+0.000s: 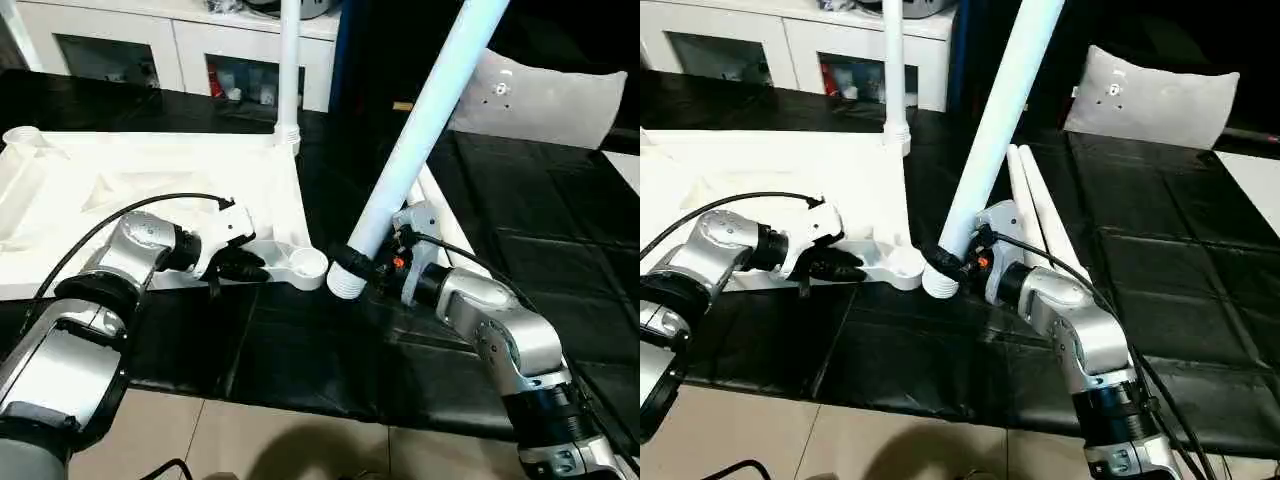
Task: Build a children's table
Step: Insert table leg to table base
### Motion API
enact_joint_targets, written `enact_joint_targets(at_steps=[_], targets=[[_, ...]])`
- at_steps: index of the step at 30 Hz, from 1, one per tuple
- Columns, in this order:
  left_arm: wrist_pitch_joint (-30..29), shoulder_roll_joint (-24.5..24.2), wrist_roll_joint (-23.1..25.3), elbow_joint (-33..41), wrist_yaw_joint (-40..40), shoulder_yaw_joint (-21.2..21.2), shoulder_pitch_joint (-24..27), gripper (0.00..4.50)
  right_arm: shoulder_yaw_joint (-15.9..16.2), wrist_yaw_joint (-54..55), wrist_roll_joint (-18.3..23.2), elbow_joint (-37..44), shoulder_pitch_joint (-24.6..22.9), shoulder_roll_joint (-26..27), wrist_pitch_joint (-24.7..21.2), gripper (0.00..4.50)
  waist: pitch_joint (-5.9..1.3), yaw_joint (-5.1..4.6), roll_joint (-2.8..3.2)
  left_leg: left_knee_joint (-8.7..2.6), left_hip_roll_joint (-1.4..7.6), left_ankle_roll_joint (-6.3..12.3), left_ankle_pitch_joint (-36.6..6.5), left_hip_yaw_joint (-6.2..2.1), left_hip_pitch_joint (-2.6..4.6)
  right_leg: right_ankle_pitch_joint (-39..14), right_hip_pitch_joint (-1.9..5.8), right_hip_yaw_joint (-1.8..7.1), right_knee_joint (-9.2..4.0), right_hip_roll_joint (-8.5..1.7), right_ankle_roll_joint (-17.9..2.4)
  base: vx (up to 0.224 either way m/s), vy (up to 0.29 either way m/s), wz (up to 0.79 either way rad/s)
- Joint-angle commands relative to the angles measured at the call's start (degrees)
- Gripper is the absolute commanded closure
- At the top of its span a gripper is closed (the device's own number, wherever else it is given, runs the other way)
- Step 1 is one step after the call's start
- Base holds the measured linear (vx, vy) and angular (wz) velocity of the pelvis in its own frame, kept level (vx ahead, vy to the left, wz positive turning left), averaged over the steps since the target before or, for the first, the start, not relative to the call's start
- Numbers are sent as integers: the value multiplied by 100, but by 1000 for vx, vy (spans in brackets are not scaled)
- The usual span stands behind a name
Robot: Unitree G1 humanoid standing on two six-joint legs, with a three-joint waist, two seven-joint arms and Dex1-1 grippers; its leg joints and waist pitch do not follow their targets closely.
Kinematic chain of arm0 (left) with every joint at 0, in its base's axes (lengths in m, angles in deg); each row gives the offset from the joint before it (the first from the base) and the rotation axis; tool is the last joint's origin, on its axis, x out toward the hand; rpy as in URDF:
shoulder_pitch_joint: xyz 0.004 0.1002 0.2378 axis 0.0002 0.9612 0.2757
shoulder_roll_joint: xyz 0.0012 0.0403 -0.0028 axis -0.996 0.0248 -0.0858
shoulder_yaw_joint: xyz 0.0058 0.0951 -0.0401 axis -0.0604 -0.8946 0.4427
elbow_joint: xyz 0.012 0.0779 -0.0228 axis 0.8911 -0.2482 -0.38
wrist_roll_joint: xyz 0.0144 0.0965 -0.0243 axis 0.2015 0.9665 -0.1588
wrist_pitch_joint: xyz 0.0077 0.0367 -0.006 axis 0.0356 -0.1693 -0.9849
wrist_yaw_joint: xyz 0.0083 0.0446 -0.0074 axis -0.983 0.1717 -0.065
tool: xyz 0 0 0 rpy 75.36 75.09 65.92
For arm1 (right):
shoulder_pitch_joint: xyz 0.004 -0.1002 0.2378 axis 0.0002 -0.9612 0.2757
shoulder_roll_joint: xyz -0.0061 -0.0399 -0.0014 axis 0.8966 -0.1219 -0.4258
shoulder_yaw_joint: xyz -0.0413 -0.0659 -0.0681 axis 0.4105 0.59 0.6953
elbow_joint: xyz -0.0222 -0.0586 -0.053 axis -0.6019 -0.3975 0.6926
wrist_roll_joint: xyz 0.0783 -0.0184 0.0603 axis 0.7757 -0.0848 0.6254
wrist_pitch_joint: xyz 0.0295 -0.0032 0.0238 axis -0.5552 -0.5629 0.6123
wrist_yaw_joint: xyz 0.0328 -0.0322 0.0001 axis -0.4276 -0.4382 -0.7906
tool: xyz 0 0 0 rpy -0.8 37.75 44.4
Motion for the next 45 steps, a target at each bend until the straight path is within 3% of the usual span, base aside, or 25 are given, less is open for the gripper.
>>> enact_joint_targets(at_steps=[1,2,3,9,13,15,16,17,21,23,25,29,31,35,37,39,42,43,45], targets=[[78,-45,131,-55,20,54,-121,394,-36,-52,1,160,12,-57,-26,260,-414,20,120,-415,52,-244,-874,54,-5,-1271,383,261,-465,-510,-962,0,0,0],[136,-63,201,-89,24,49,-124,394,-27,-54,0,151,27,-55,-28,260,-414,14,89,-419,59,-236,-864,57,-5,-1263,379,257,-464,-507,-960,0,0,0],[163,-72,239,-107,18,45,-127,419,-22,-57,0,144,35,-56,-29,260,-415,16,103,-416,58,-232,-837,55,-10,-1227,382,258,-455,-510,-965,0,0,0],[279,-57,50,78,299,232,-92,445,-19,-100,8,97,134,-63,-21,260,-433,-2,104,-408,51,-211,-663,63,-23,-767,403,255,-409,-507,-1080,0,0,0],[205,0,-290,1030,1003,261,343,450,65,-142,-16,222,178,-65,-15,260,-457,-18,118,-410,80,-192,-498,63,-28,-256,424,255,-344,-527,-1263,0,0,0],[162,12,-324,1256,1059,245,454,450,89,-154,-19,262,181,-65,-13,260,-464,-2,139,-404,94,-152,-461,85,-1,-35,398,254,-332,-518,-1330,0,0,0],[49,78,-404,1830,1014,216,757,450,155,-185,-18,343,186,-39,-9,260,-453,23,134,-410,95,-138,-472,91,-1,-13,401,247,-324,-510,-1326,0,0,0],[-50,159,-435,2233,861,220,978,450,214,-209,-39,381,193,-19,2,260,-448,22,91,-415,105,-130,-516,95,-12,-113,411,248,-325,-518,-1306,0,0,0],[-112,223,-343,2626,623,198,1240,450,319,-212,-127,349,179,-4,33,260,-411,46,126,-422,97,-151,-747,112,22,-737,346,252,-396,-511,-1184,0,0,0],[-280,236,-239,2951,377,218,1472,450,457,-235,-250,310,135,-36,82,260,-383,52,75,-442,92,-183,-943,106,13,-1321,347,255,-445,-521,-998,0,0,0],[-500,259,-180,3177,124,296,1690,450,614,-169,-494,219,86,-94,199,260,-378,30,92,-445,91,-203,-996,99,12,-1684,318,254,-471,-520,-829,0,0,0],[-788,281,-279,3435,-50,439,1900,450,623,-94,-549,174,39,-92,241,260,-388,16,81,-438,70,-162,-875,97,-10,-1683,324,259,-473,-508,-740,0,0,0],[-1015,245,-427,3603,64,514,1988,406,596,-74,-538,151,37,-88,246,260,-397,-7,101,-431,62,-143,-826,100,-11,-1556,319,257,-463,-492,-759,0,0,0],[-1156,202,-387,3664,-26,564,2008,365,539,-63,-543,103,36,-69,281,260,-414,-8,130,-420,66,-123,-795,109,-15,-1239,316,254,-450,-477,-887,0,0,0],[-1162,188,-280,3618,-117,565,2006,358,515,-60,-562,84,31,-57,306,260,-416,-17,107,-422,55,-101,-789,105,-21,-1147,333,248,-443,-467,-875,0,0,0],[-1262,177,-257,3629,-80,561,2030,390,510,-73,-581,79,21,-54,322,260,-410,-21,109,-425,54,-106,-818,103,-16,-1244,327,246,-451,-468,-855,0,0,0],[-1273,89,-98,3660,-34,475,2084,390,525,-73,-575,96,4,-60,332,260,-400,-26,107,-430,57,-109,-900,101,-11,-1473,318,255,-476,-476,-794,0,0,0],[-1279,14,-24,3686,-40,399,2097,426,530,-70,-566,91,7,-66,339,260,-397,-29,112,-433,58,-111,-933,99,-9,-1563,313,254,-488,-475,-765,0,0,0],[-1279,4,-12,3688,-44,389,2097,434,530,-70,-565,89,8,-67,339,260,-395,-40,110,-438,55,-124,-954,91,-15,-1641,315,252,-488,-474,-732,0,0,0]])
